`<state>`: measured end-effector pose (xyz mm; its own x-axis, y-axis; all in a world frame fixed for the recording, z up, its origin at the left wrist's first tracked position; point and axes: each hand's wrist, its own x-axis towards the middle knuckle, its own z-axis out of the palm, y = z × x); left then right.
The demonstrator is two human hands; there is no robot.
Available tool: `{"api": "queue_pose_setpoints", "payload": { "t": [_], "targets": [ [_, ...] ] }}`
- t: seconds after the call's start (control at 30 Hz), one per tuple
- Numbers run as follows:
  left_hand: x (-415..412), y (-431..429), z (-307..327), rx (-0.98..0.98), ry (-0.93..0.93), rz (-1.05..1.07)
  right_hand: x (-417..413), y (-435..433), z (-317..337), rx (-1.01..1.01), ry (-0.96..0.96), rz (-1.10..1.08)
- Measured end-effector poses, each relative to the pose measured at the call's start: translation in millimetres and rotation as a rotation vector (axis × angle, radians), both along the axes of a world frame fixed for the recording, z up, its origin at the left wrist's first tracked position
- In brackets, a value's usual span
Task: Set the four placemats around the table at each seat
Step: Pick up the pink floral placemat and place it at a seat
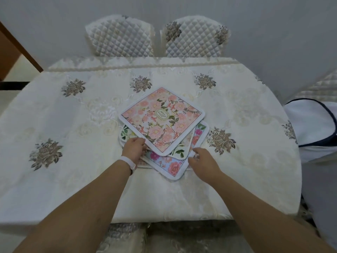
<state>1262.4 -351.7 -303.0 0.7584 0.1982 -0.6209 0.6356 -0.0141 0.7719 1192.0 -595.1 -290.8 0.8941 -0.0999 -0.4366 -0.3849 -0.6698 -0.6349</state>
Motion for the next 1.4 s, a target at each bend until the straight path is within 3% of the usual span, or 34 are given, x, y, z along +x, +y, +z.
{"api": "queue_pose_setpoints", "payload": {
  "t": [0.2,0.6,0.9,1.0,1.27,1.4],
  "targets": [
    [25.3,-8.1,-17.2,-0.065,0.048,0.211,33.1,15.5,-7.2,0.247,-0.002,-0.211],
    [33.0,-40.1,-40.1,-0.025,-0.055,0.202,60.9,31.7,-35.2,0.554,0.092,-0.475],
    [-7.5,-34.3,-28.5,-0.136,-0.070,0.221,50.2,21.0,-33.4,0.771,0.147,-0.591],
    [-33.7,-23.0,-27.4,-0.186,-0.074,0.169,41.2,10.8,-35.3,0.895,0.144,-0.716],
    [-102.0,20.7,-7.0,-0.166,-0.079,-0.115,3.1,-32.4,-35.1,0.928,0.105,-0.958],
    [-127.1,46.1,-2.7,-0.172,-0.035,-0.248,-18.1,-37.8,-31.9,0.722,0.121,-0.897]
  ]
}}
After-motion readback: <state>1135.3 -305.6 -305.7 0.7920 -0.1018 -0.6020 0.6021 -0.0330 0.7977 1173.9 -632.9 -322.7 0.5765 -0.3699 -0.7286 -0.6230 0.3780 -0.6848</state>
